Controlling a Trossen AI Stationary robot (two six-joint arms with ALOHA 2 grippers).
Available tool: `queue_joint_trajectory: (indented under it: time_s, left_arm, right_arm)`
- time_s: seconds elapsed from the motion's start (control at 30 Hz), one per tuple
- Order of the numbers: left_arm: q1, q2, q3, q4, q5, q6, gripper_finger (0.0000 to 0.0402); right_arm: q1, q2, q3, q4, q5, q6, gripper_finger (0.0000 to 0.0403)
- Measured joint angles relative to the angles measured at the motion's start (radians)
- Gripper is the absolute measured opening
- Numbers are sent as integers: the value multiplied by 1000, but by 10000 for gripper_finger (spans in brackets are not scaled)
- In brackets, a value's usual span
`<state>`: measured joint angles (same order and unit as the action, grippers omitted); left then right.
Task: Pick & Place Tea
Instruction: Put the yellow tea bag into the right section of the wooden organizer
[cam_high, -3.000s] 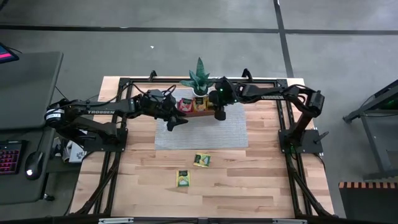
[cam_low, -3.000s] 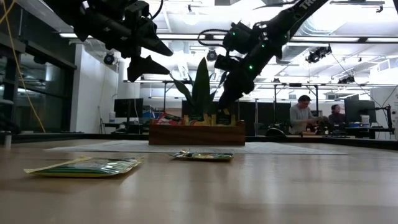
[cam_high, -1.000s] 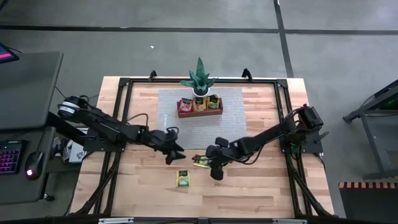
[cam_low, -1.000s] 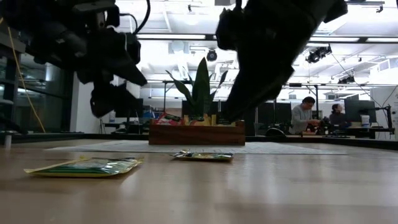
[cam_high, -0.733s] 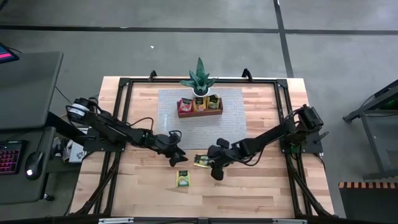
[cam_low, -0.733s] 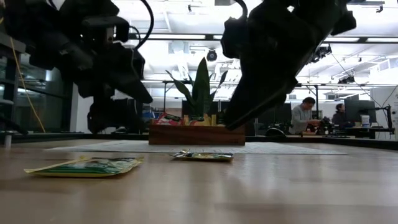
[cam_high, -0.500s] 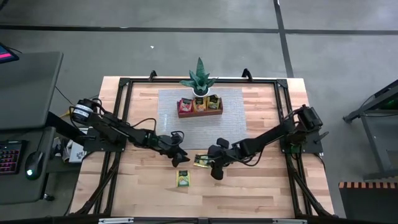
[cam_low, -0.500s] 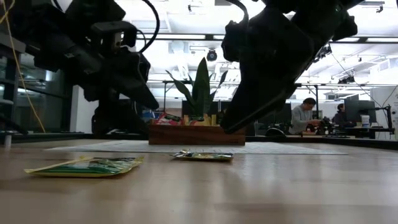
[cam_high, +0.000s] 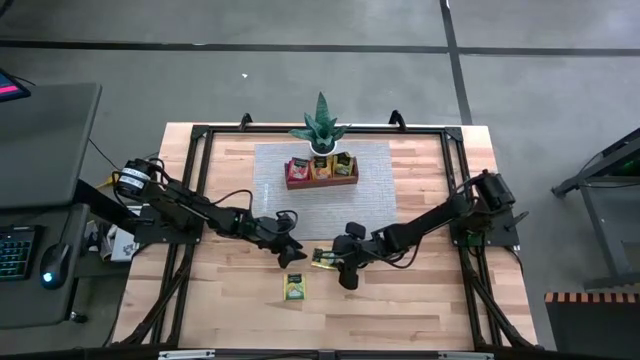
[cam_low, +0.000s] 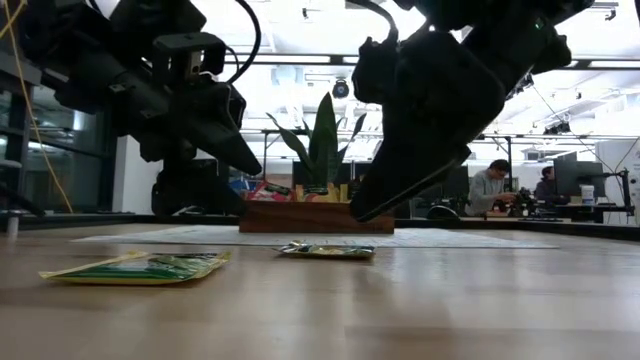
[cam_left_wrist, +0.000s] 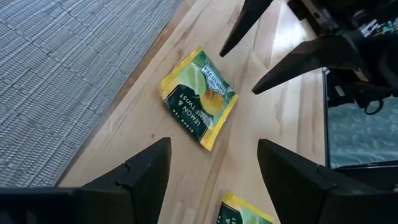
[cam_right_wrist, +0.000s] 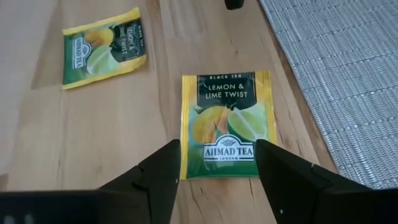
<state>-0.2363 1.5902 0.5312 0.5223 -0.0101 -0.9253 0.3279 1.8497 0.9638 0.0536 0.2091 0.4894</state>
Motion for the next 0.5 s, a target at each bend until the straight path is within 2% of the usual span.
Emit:
queue_joint_trajectory:
  time_s: [0.17, 0.5]
  left_arm:
    - [0, 0, 0, -1, -10, 0, 237]
    - [0, 0, 0, 0, -25, -2, 237]
  right_arm:
    - [0, 36, 0, 10, -6, 1, 215]
    - [0, 106, 6, 49, 13, 33, 216]
